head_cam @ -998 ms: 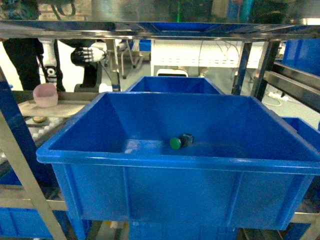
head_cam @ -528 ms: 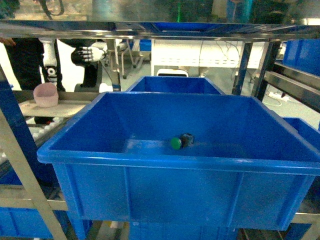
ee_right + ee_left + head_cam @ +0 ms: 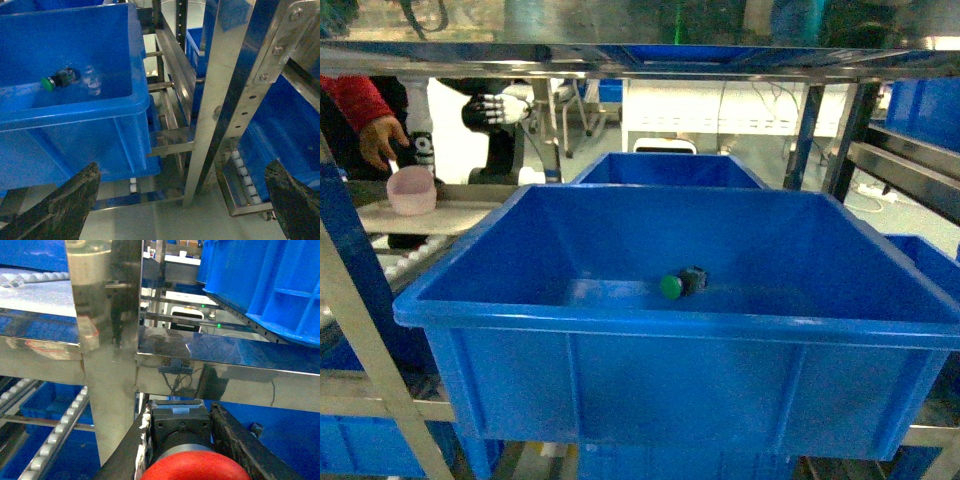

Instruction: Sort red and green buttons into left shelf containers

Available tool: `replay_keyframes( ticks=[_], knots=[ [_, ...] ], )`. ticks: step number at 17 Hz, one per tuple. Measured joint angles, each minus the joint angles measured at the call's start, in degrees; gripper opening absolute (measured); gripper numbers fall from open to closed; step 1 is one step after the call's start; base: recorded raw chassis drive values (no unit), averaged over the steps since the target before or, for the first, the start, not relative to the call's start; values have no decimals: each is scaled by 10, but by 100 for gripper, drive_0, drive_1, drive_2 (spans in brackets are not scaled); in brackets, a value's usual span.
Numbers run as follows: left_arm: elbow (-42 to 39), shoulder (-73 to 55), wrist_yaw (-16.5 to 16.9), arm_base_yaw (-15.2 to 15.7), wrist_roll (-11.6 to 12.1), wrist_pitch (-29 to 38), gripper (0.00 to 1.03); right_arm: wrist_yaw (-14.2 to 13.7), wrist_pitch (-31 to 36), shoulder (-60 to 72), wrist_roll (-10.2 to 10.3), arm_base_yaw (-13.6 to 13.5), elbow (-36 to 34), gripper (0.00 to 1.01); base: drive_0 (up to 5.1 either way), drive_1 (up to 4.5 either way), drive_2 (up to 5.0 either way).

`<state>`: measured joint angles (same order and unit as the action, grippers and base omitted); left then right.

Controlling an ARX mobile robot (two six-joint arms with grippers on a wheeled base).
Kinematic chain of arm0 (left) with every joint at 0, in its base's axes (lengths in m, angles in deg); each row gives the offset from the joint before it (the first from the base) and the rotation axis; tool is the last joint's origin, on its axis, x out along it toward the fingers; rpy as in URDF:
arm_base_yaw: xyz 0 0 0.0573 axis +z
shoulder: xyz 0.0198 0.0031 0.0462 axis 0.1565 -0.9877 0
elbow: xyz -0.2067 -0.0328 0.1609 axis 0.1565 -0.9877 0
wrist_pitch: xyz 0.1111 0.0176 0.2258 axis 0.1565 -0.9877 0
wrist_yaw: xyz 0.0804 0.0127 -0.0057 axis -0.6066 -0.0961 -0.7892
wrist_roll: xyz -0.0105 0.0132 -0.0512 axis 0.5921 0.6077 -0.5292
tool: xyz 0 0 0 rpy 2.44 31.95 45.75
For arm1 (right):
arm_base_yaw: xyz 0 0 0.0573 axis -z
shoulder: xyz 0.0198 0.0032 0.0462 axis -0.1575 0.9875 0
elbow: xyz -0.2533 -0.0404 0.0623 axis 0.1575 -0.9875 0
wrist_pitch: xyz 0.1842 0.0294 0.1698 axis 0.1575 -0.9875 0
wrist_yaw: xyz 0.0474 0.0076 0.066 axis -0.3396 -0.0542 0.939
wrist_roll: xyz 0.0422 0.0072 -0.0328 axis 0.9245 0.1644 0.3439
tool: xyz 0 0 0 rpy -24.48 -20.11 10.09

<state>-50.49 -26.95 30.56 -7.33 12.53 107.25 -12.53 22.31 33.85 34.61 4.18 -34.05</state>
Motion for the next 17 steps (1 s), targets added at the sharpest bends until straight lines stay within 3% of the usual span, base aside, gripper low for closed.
replay_keyframes(
  ticks=[3,6,8,13,17],
  knots=[
    [-21,37,-26,-56,-7,-43,30,0,0,0,0,0,0,98,0,0,0],
    [-97,124,-58,-85,-29,-107,30,0,0,0,0,0,0,98,0,0,0],
    [-131,123,-62,-125,-36,-110,30,0,0,0,0,0,0,98,0,0,0],
    [-112,-92,-58,-205,-34,13,30,0,0,0,0,0,0,98,0,0,0],
    [-27,-243,-56,-227,-32,49,30,0,0,0,0,0,0,98,0,0,0]
  ],
)
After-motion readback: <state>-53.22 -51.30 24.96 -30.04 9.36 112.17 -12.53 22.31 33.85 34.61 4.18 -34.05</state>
